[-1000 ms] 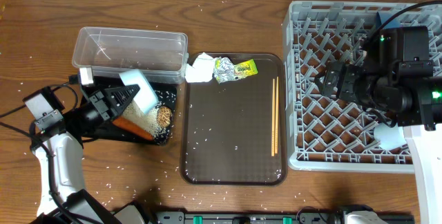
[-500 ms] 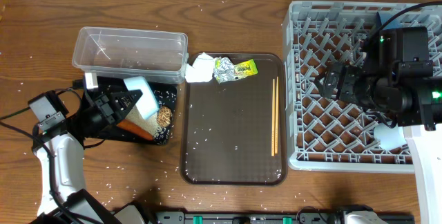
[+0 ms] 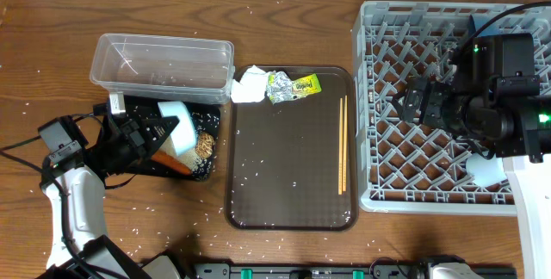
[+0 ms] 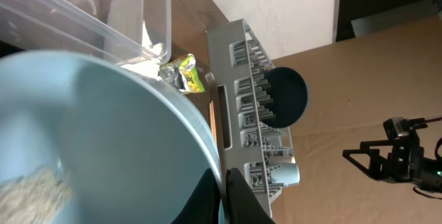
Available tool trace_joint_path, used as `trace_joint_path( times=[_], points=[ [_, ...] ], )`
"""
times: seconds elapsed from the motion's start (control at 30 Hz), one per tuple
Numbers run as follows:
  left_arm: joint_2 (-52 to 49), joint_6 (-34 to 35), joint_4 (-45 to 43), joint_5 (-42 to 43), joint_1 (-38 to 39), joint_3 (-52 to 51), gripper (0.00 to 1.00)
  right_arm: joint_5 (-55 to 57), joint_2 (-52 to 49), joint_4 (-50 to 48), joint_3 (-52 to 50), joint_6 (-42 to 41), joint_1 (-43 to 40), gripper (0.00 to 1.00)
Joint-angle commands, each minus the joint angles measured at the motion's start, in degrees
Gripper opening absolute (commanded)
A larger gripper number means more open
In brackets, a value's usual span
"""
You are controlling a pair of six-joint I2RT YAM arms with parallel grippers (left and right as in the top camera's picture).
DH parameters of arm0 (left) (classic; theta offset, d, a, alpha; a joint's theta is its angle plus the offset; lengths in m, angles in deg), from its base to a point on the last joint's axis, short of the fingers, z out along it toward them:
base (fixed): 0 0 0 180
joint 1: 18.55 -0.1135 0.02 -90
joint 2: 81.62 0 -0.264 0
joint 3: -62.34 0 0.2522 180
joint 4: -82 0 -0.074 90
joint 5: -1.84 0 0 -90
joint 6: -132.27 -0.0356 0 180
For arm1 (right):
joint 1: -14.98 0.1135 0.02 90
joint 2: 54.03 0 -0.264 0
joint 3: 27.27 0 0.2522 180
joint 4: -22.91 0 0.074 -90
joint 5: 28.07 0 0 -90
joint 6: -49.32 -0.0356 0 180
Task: Sort waste into correct bins and load items into the dishwasher rack
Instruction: 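Lift rice bowl with left gripper and tip rice onto black tray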
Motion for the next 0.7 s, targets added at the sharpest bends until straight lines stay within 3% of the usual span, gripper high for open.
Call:
trace_joint_path(
  times=[0.0,0.1,0.2,0.23,0.3,0.37,0.43,0.47,0.53,0.57,0.63,0.67],
  points=[
    [0.0,-0.5,0.0,3.8,0.0,-0.2,0.06,0.4,0.3,0.2,0.0,0.9,-0.5,0.99],
    [0.0,-1.0,-0.2,1.6,0.0,-0.2,0.06,0.4,0.3,0.0,0.0,0.9,-0.5,0.99],
    [0.0,-1.8,-0.9,5.1,0.1,-0.2,0.06,0.3,0.3,0.0,0.0,0.9,-0.5,0.99],
    [0.0,-1.5,-0.8,1.8,0.1,-0.2,0.06,0.4,0.3,0.0,0.0,0.9,-0.5,0.99],
    [0.0,2.6,-0.9,0.9,0.0,-0.2,0.06,0.4,0.3,-0.1,0.0,0.9,-0.5,0.99],
    [0.0,-3.1,-1.3,6.2,0.3,-0.2,0.06,0.4,0.3,0.1,0.0,0.9,-0.5,0.99],
    [-0.2,-2.3,1.0,-5.7,0.3,-0.2,0.06,0.4,0.3,0.2,0.0,0.9,-0.5,0.99],
    [-0.4,0.8,1.5,-6.4,0.1,-0.2,0.06,0.3,0.3,0.1,0.0,0.9,-0.5,0.99],
    [-0.4,-3.5,1.2,4.2,0.1,-0.2,0.06,0.3,0.3,0.4,0.0,0.9,-0.5,0.99],
    [-0.4,-6.5,1.5,4.3,0.1,-0.2,0.06,0.4,0.3,0.7,0.0,0.9,-0.5,0.99],
    [-0.7,-3.1,2.0,-3.0,0.1,-0.2,0.06,0.4,0.3,0.7,0.0,1.2,-0.5,0.99],
    [-0.7,-2.0,1.9,-1.7,0.0,-0.2,0.06,0.4,0.3,0.7,0.0,1.4,-0.5,0.99]
  ],
)
